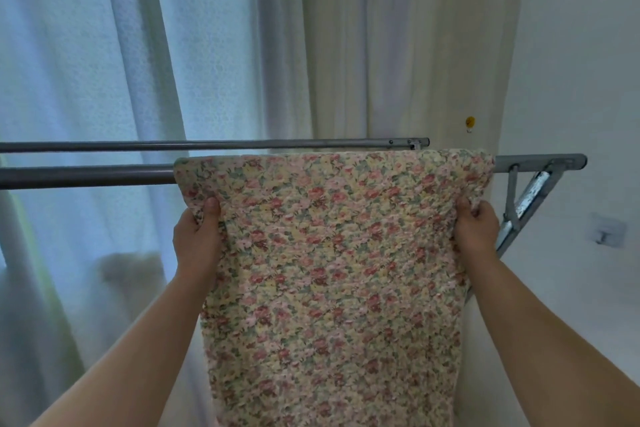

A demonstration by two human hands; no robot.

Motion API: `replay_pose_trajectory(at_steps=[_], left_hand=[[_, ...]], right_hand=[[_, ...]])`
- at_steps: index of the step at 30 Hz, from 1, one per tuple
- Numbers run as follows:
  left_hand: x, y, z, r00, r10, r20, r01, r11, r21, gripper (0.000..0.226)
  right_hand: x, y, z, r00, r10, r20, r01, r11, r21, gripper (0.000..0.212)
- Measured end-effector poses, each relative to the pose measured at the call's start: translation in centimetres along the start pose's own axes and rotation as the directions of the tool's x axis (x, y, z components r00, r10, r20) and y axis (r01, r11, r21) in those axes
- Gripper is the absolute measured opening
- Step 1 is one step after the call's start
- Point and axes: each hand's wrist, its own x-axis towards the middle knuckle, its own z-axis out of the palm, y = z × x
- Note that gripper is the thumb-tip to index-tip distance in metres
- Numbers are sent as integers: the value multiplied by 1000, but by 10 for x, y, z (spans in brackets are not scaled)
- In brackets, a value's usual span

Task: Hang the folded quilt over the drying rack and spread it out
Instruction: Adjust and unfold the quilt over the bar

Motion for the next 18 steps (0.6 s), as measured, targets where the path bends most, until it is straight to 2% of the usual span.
replay_pose_trajectory(at_steps=[3,6,8,9,11,13,16,18], left_hand=[[-15,2,27,997,9,-72,-6,998,55,37],[-24,13,47,960,-5,-282,72,971,229,44],[-31,25,59,914,29,-404,114,938,327,47],[-35,30,65,907,67,-415,97,927,362,52],[-47,36,78,915,157,-371,38,882,469,66],[-59,36,90,927,264,-266,-44,781,623,69],[-75,40,111,932,358,-56,-198,632,749,73],[-81,46,126,893,442,88,-347,549,761,73]], right_hand=[[21,11,-16,999,-14,39,15,1000,-2,32],[32,19,-25,995,-44,95,43,999,14,32],[35,18,-27,989,-87,115,85,996,29,21],[35,17,-27,988,-108,110,105,994,32,12],[38,14,-27,987,-151,52,152,988,-17,20],[38,12,-27,979,-205,-8,204,976,-71,21],[36,6,-30,975,-221,10,221,975,2,19],[36,4,-33,972,-231,37,230,972,42,24]])
